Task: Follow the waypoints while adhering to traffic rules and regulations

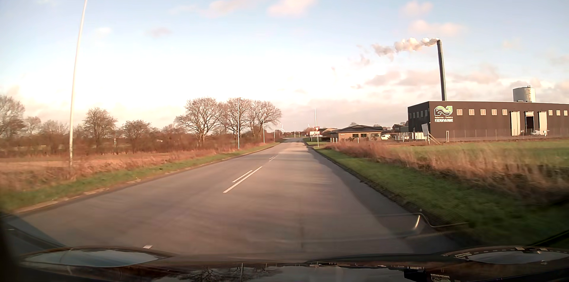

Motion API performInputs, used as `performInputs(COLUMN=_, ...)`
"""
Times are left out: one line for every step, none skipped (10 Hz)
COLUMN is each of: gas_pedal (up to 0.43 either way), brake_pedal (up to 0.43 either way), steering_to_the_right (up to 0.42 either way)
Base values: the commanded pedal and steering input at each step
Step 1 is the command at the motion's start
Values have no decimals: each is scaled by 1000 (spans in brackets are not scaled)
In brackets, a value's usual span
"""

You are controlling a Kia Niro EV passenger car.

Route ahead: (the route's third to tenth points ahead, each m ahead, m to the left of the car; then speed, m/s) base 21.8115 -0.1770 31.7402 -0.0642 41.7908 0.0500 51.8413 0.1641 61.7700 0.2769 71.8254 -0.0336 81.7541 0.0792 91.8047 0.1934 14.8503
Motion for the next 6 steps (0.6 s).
performInputs(gas_pedal=110, brake_pedal=0, steering_to_the_right=1)
performInputs(gas_pedal=110, brake_pedal=0, steering_to_the_right=1)
performInputs(gas_pedal=110, brake_pedal=0, steering_to_the_right=1)
performInputs(gas_pedal=110, brake_pedal=0, steering_to_the_right=1)
performInputs(gas_pedal=110, brake_pedal=0, steering_to_the_right=1)
performInputs(gas_pedal=110, brake_pedal=0, steering_to_the_right=0)
